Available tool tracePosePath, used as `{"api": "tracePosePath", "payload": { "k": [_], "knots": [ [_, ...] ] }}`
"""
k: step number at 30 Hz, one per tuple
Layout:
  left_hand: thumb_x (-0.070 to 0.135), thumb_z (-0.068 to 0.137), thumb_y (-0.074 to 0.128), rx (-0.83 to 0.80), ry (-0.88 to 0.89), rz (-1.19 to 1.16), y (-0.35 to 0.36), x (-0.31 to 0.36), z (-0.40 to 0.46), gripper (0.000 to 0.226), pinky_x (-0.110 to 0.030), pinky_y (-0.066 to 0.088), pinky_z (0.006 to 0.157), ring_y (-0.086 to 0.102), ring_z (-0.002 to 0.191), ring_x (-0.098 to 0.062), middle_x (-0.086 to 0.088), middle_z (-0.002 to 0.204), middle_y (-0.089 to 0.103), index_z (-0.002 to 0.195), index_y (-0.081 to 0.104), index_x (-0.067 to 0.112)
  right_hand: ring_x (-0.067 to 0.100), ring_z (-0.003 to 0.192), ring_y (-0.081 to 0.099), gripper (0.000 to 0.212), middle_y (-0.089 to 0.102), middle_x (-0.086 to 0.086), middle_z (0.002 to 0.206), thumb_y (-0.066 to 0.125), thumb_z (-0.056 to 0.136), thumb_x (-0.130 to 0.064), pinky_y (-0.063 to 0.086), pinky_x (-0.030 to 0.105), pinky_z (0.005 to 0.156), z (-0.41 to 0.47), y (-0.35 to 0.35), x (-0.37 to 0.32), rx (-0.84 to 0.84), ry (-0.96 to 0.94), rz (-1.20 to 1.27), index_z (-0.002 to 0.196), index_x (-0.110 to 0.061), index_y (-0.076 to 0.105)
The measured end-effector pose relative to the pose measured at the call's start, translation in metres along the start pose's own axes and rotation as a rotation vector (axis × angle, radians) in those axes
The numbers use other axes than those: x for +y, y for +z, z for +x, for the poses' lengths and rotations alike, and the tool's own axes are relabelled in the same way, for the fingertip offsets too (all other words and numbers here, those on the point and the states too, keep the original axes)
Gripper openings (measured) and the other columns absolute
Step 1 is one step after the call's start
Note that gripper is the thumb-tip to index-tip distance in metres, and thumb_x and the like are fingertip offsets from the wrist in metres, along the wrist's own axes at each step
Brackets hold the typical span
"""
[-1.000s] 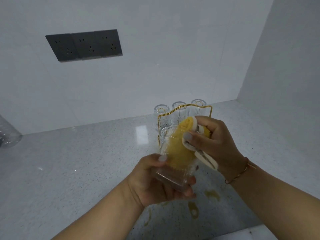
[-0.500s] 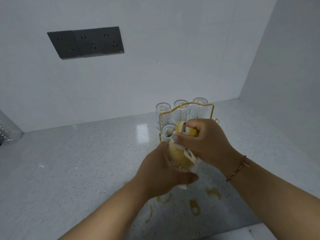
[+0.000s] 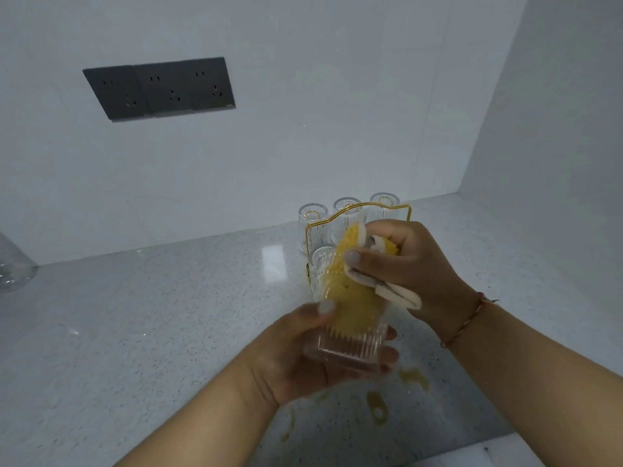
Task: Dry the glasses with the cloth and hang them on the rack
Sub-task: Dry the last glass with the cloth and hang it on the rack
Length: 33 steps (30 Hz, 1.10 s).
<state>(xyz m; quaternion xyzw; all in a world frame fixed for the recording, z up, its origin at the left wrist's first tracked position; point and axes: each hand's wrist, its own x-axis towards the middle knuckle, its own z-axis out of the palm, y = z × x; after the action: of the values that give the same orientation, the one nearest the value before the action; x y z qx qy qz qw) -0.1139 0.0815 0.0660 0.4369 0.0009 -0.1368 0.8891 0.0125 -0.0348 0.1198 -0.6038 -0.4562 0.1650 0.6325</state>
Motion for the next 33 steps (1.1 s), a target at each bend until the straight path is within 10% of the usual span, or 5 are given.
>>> {"api": "tracePosePath", "payload": {
  "k": [9, 17, 25, 28, 33],
  "knots": [
    [0.024, 0.065, 0.089, 0.399, 0.085, 0.952, 0.014, 0.029, 0.013, 0.03, -0.033, 0.057, 0.09, 0.072, 0.089, -0.009, 0.009, 0.089, 0.075, 0.089, 0.072, 0.031, 0.006, 0.048, 0.043, 0.036, 0.041, -0.009, 0.045, 0.069, 0.071, -0.042, 0.033, 0.012, 0.047, 0.002, 0.006, 0.002, 0.065, -0.098, -0.619, 0.052, -0.016, 0.051],
    [0.024, 0.064, 0.09, -0.041, 0.015, 0.139, 0.005, 0.025, 0.004, 0.064, -0.034, 0.057, 0.081, 0.069, 0.097, -0.024, -0.01, 0.107, 0.07, 0.118, 0.062, 0.005, 0.012, 0.05, 0.043, 0.058, 0.042, 0.013, 0.055, 0.076, 0.063, -0.035, 0.037, 0.017, 0.046, 0.0, -0.004, -0.007, -0.061, -0.056, -0.007, 0.065, 0.016, 0.05],
    [0.017, 0.063, 0.079, 0.227, 0.062, 0.454, 0.005, 0.026, 0.011, 0.046, -0.036, 0.053, 0.084, 0.066, 0.094, -0.026, -0.01, 0.097, 0.069, 0.106, 0.068, 0.005, 0.004, 0.043, 0.044, 0.035, 0.048, 0.003, 0.047, 0.069, 0.073, -0.042, 0.034, 0.012, 0.044, -0.006, 0.0, -0.005, -0.072, -0.097, -0.368, 0.057, -0.013, 0.057],
    [0.015, 0.06, 0.081, 0.236, 0.098, 0.472, 0.001, 0.021, 0.01, 0.055, -0.035, 0.052, 0.082, 0.066, 0.094, -0.024, -0.009, 0.099, 0.069, 0.112, 0.066, 0.007, 0.001, 0.031, 0.04, 0.04, 0.045, 0.007, 0.039, 0.065, 0.083, -0.023, 0.033, 0.013, 0.039, -0.003, 0.002, -0.007, 0.191, 0.08, 0.122, 0.065, 0.01, 0.053],
    [0.012, 0.054, 0.08, 0.322, 0.271, 0.383, -0.003, 0.021, 0.01, 0.054, -0.035, 0.056, 0.079, 0.067, 0.09, -0.021, -0.004, 0.092, 0.07, 0.107, 0.071, 0.015, 0.017, 0.082, 0.066, 0.021, 0.069, 0.003, 0.088, 0.05, 0.095, -0.032, 0.053, 0.036, 0.073, -0.009, -0.011, 0.013, 0.672, 0.269, 0.292, 0.083, -0.019, 0.062]
  ]
}}
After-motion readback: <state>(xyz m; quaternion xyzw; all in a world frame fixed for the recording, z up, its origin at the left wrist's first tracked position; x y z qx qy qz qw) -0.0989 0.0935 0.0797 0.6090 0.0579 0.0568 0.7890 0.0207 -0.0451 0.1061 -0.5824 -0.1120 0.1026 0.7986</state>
